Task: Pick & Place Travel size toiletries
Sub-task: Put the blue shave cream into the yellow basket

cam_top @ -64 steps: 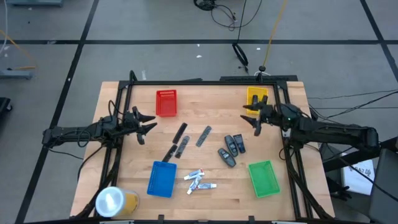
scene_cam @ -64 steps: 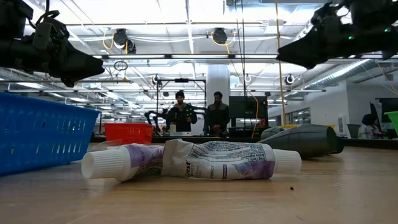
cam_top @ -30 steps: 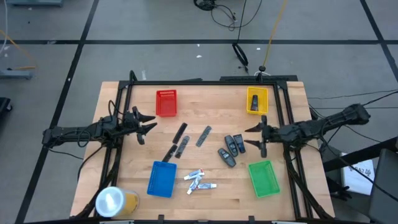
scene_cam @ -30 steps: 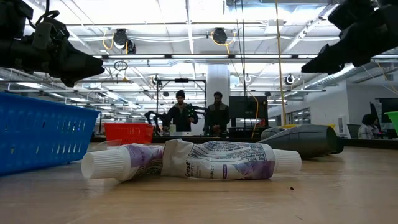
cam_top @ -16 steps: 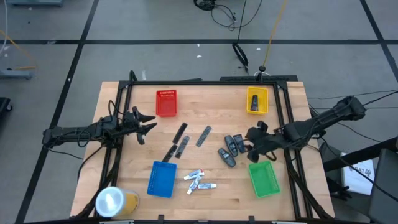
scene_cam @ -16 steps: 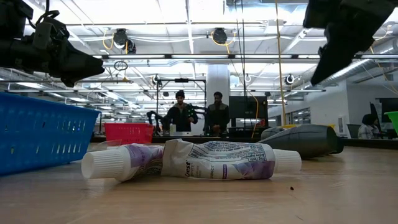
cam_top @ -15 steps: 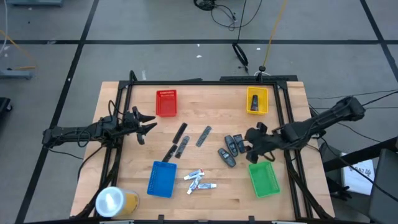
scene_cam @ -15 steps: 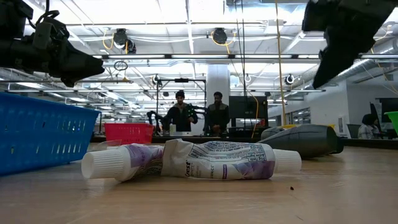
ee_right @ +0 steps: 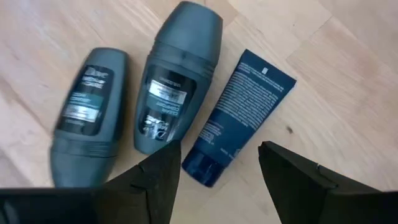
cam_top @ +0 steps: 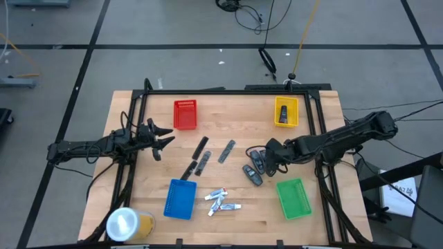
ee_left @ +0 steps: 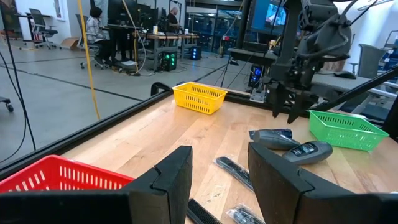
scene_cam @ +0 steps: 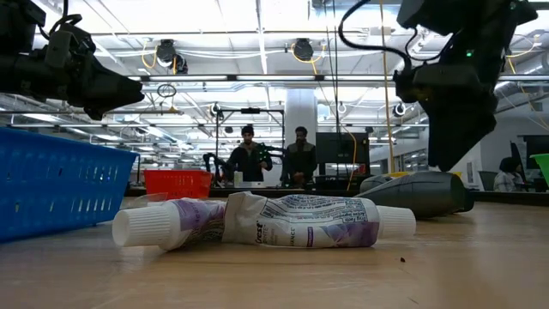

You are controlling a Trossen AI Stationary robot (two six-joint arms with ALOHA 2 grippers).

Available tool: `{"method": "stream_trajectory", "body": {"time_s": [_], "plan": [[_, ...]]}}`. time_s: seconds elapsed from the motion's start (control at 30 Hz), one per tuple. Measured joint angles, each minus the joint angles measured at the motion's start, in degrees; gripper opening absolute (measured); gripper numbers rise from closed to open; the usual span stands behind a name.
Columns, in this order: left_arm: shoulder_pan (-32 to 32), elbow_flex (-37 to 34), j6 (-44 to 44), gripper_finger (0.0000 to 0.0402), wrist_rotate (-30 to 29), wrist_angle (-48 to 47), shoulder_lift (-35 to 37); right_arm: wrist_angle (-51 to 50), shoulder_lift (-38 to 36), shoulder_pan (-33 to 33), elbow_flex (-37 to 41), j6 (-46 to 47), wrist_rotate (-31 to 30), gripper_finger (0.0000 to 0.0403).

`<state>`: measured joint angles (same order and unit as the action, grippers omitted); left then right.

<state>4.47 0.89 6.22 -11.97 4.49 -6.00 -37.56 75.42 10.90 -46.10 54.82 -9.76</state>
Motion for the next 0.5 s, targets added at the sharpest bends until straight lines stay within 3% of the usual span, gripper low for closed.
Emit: {"method": "stream_trajectory", "body": {"time_s": [0.5], "plan": [[0.0,-0.02,0.01,0.0154,0.0,0.0,0.01,3.39,8.32,-0.09,0.05,-1.3,1.02,0.0208]]}}
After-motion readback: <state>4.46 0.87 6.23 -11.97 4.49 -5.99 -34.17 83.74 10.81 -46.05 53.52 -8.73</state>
